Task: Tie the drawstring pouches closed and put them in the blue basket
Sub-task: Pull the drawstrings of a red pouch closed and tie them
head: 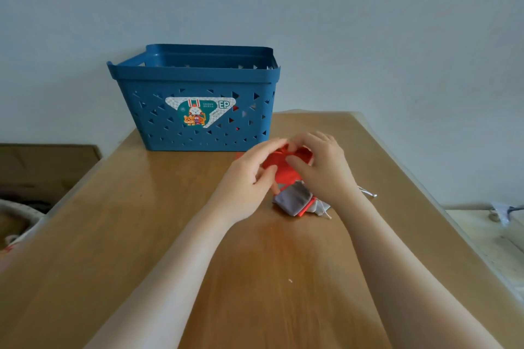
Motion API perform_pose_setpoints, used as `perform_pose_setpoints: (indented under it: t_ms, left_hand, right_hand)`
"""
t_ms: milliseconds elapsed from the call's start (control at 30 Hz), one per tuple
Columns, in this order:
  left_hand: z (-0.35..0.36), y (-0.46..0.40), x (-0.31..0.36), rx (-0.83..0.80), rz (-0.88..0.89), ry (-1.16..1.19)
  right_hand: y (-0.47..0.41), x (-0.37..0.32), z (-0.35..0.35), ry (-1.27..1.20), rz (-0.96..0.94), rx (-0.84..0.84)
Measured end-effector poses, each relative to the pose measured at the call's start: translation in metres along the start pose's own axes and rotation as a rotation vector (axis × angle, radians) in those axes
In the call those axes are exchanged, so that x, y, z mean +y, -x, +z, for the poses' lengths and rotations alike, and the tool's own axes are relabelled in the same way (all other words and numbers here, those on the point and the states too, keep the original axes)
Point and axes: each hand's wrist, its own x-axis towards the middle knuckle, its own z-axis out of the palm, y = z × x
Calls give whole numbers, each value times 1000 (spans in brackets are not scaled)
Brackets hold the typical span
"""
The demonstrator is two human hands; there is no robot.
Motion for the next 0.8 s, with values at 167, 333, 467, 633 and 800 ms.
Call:
perform_pose_setpoints:
  t_ms: [167, 333, 467, 633, 800]
  left_hand:
    - [-4, -9, 4, 193, 23, 85]
    - [-6, -16, -2, 177, -5, -85]
    - [-8, -19, -10, 180, 19, -287]
    - [-12, -24, -23, 176, 121, -408]
    - [-18, -22, -32, 158, 136, -471]
  right_hand:
    - [1, -27, -3, -193, -87, -57]
    - [-7, -17, 2, -245, -3, -51]
    - [-7, -10, 10, -344, 45, -67]
    - [-9, 2, 10, -237, 71, -87]
    - [-8, 7, 3, 95, 82, -195]
